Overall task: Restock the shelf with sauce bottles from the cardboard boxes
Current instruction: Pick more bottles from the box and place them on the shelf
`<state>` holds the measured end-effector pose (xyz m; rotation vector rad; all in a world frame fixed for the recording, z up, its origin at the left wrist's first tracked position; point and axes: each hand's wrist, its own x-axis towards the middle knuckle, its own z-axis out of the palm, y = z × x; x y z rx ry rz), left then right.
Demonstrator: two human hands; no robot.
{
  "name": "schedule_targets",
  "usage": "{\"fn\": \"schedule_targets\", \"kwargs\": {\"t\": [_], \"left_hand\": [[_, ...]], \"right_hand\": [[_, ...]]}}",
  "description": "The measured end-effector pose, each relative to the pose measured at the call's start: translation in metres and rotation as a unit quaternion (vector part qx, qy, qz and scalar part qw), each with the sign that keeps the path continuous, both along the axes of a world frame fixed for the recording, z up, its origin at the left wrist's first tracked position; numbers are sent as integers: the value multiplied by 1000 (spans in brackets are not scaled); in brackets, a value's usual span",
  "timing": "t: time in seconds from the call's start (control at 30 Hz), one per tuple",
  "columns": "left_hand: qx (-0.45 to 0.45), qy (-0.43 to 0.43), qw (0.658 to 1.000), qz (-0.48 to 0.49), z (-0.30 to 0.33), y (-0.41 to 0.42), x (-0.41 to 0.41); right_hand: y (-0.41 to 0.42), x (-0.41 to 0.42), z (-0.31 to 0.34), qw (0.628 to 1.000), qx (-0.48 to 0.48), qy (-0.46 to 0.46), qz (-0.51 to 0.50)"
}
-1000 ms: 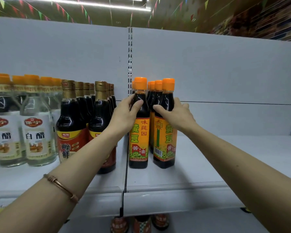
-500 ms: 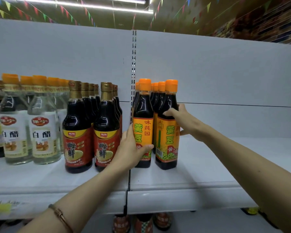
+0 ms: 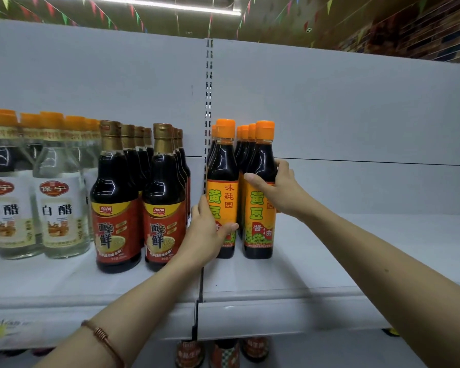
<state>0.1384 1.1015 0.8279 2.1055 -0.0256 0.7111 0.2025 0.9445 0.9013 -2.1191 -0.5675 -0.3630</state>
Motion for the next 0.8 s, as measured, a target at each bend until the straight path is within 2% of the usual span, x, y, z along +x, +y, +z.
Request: {"fn": "schedule_targets", "kwargs": {"t": [0.47, 0.67, 0.8], "left_hand": [[-8, 2, 1000, 21, -3, -3, 3], [-30, 59, 998, -5, 4, -10, -15], [-19, 38, 999, 13, 8, -24, -32]], "right_hand": [[7, -1, -7, 1000, 15, -17, -17], [0, -7, 5, 999, 19, 51, 7], [-13, -26, 5, 998, 25, 51, 38]]}}
